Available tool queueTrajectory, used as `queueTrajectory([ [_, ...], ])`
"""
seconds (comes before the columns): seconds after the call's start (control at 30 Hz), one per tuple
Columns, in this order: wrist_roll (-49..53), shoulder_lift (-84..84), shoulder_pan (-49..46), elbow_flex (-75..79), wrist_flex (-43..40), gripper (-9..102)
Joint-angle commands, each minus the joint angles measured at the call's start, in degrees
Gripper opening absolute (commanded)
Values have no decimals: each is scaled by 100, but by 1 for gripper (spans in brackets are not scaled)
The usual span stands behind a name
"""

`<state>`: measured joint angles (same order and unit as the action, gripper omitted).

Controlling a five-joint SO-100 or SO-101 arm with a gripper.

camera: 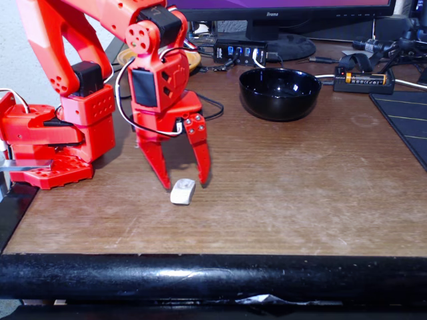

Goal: Ramasse la gomme et mets-la dans le bol.

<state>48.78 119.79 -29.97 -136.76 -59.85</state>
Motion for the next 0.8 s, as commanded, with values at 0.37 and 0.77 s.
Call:
queueTrajectory([
  [0.37, 97, -141, -149, -396, 554, 18],
  [0.77, 97, -158, -246, -800, 1072, -6],
])
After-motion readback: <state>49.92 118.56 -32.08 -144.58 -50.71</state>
